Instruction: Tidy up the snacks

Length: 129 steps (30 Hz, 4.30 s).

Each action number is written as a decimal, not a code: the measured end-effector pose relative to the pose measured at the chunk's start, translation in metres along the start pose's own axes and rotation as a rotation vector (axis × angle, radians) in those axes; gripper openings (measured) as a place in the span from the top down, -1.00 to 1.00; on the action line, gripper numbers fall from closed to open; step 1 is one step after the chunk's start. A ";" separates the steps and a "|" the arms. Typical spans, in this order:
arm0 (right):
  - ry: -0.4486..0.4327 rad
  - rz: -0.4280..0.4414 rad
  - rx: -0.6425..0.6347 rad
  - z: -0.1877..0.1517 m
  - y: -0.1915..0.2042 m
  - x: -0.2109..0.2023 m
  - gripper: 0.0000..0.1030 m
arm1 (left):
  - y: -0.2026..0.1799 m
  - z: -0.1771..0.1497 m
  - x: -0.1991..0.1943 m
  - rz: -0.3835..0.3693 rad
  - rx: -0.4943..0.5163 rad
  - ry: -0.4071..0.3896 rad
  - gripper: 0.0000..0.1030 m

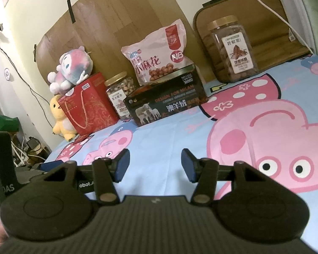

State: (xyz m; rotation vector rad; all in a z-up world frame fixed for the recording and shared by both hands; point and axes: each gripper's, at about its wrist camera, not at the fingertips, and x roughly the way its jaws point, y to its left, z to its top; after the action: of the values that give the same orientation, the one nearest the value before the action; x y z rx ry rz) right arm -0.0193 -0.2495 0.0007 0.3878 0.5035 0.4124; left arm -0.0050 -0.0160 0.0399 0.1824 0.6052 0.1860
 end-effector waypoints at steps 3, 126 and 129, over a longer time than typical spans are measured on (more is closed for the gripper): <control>-0.003 -0.003 0.002 0.000 0.000 -0.001 -0.14 | -0.001 0.000 0.000 -0.004 -0.001 0.010 -1.00; -0.020 -0.014 0.045 -0.001 -0.009 -0.007 -0.24 | -0.017 -0.004 0.007 -0.135 0.011 0.179 -0.99; -0.019 -0.014 0.046 -0.002 -0.009 -0.007 -0.24 | -0.017 -0.004 0.007 -0.139 0.012 0.180 -1.00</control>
State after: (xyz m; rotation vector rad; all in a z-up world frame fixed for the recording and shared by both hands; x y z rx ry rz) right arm -0.0231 -0.2602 -0.0026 0.4317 0.4972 0.3836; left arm 0.0006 -0.0306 0.0289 0.1357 0.7956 0.0644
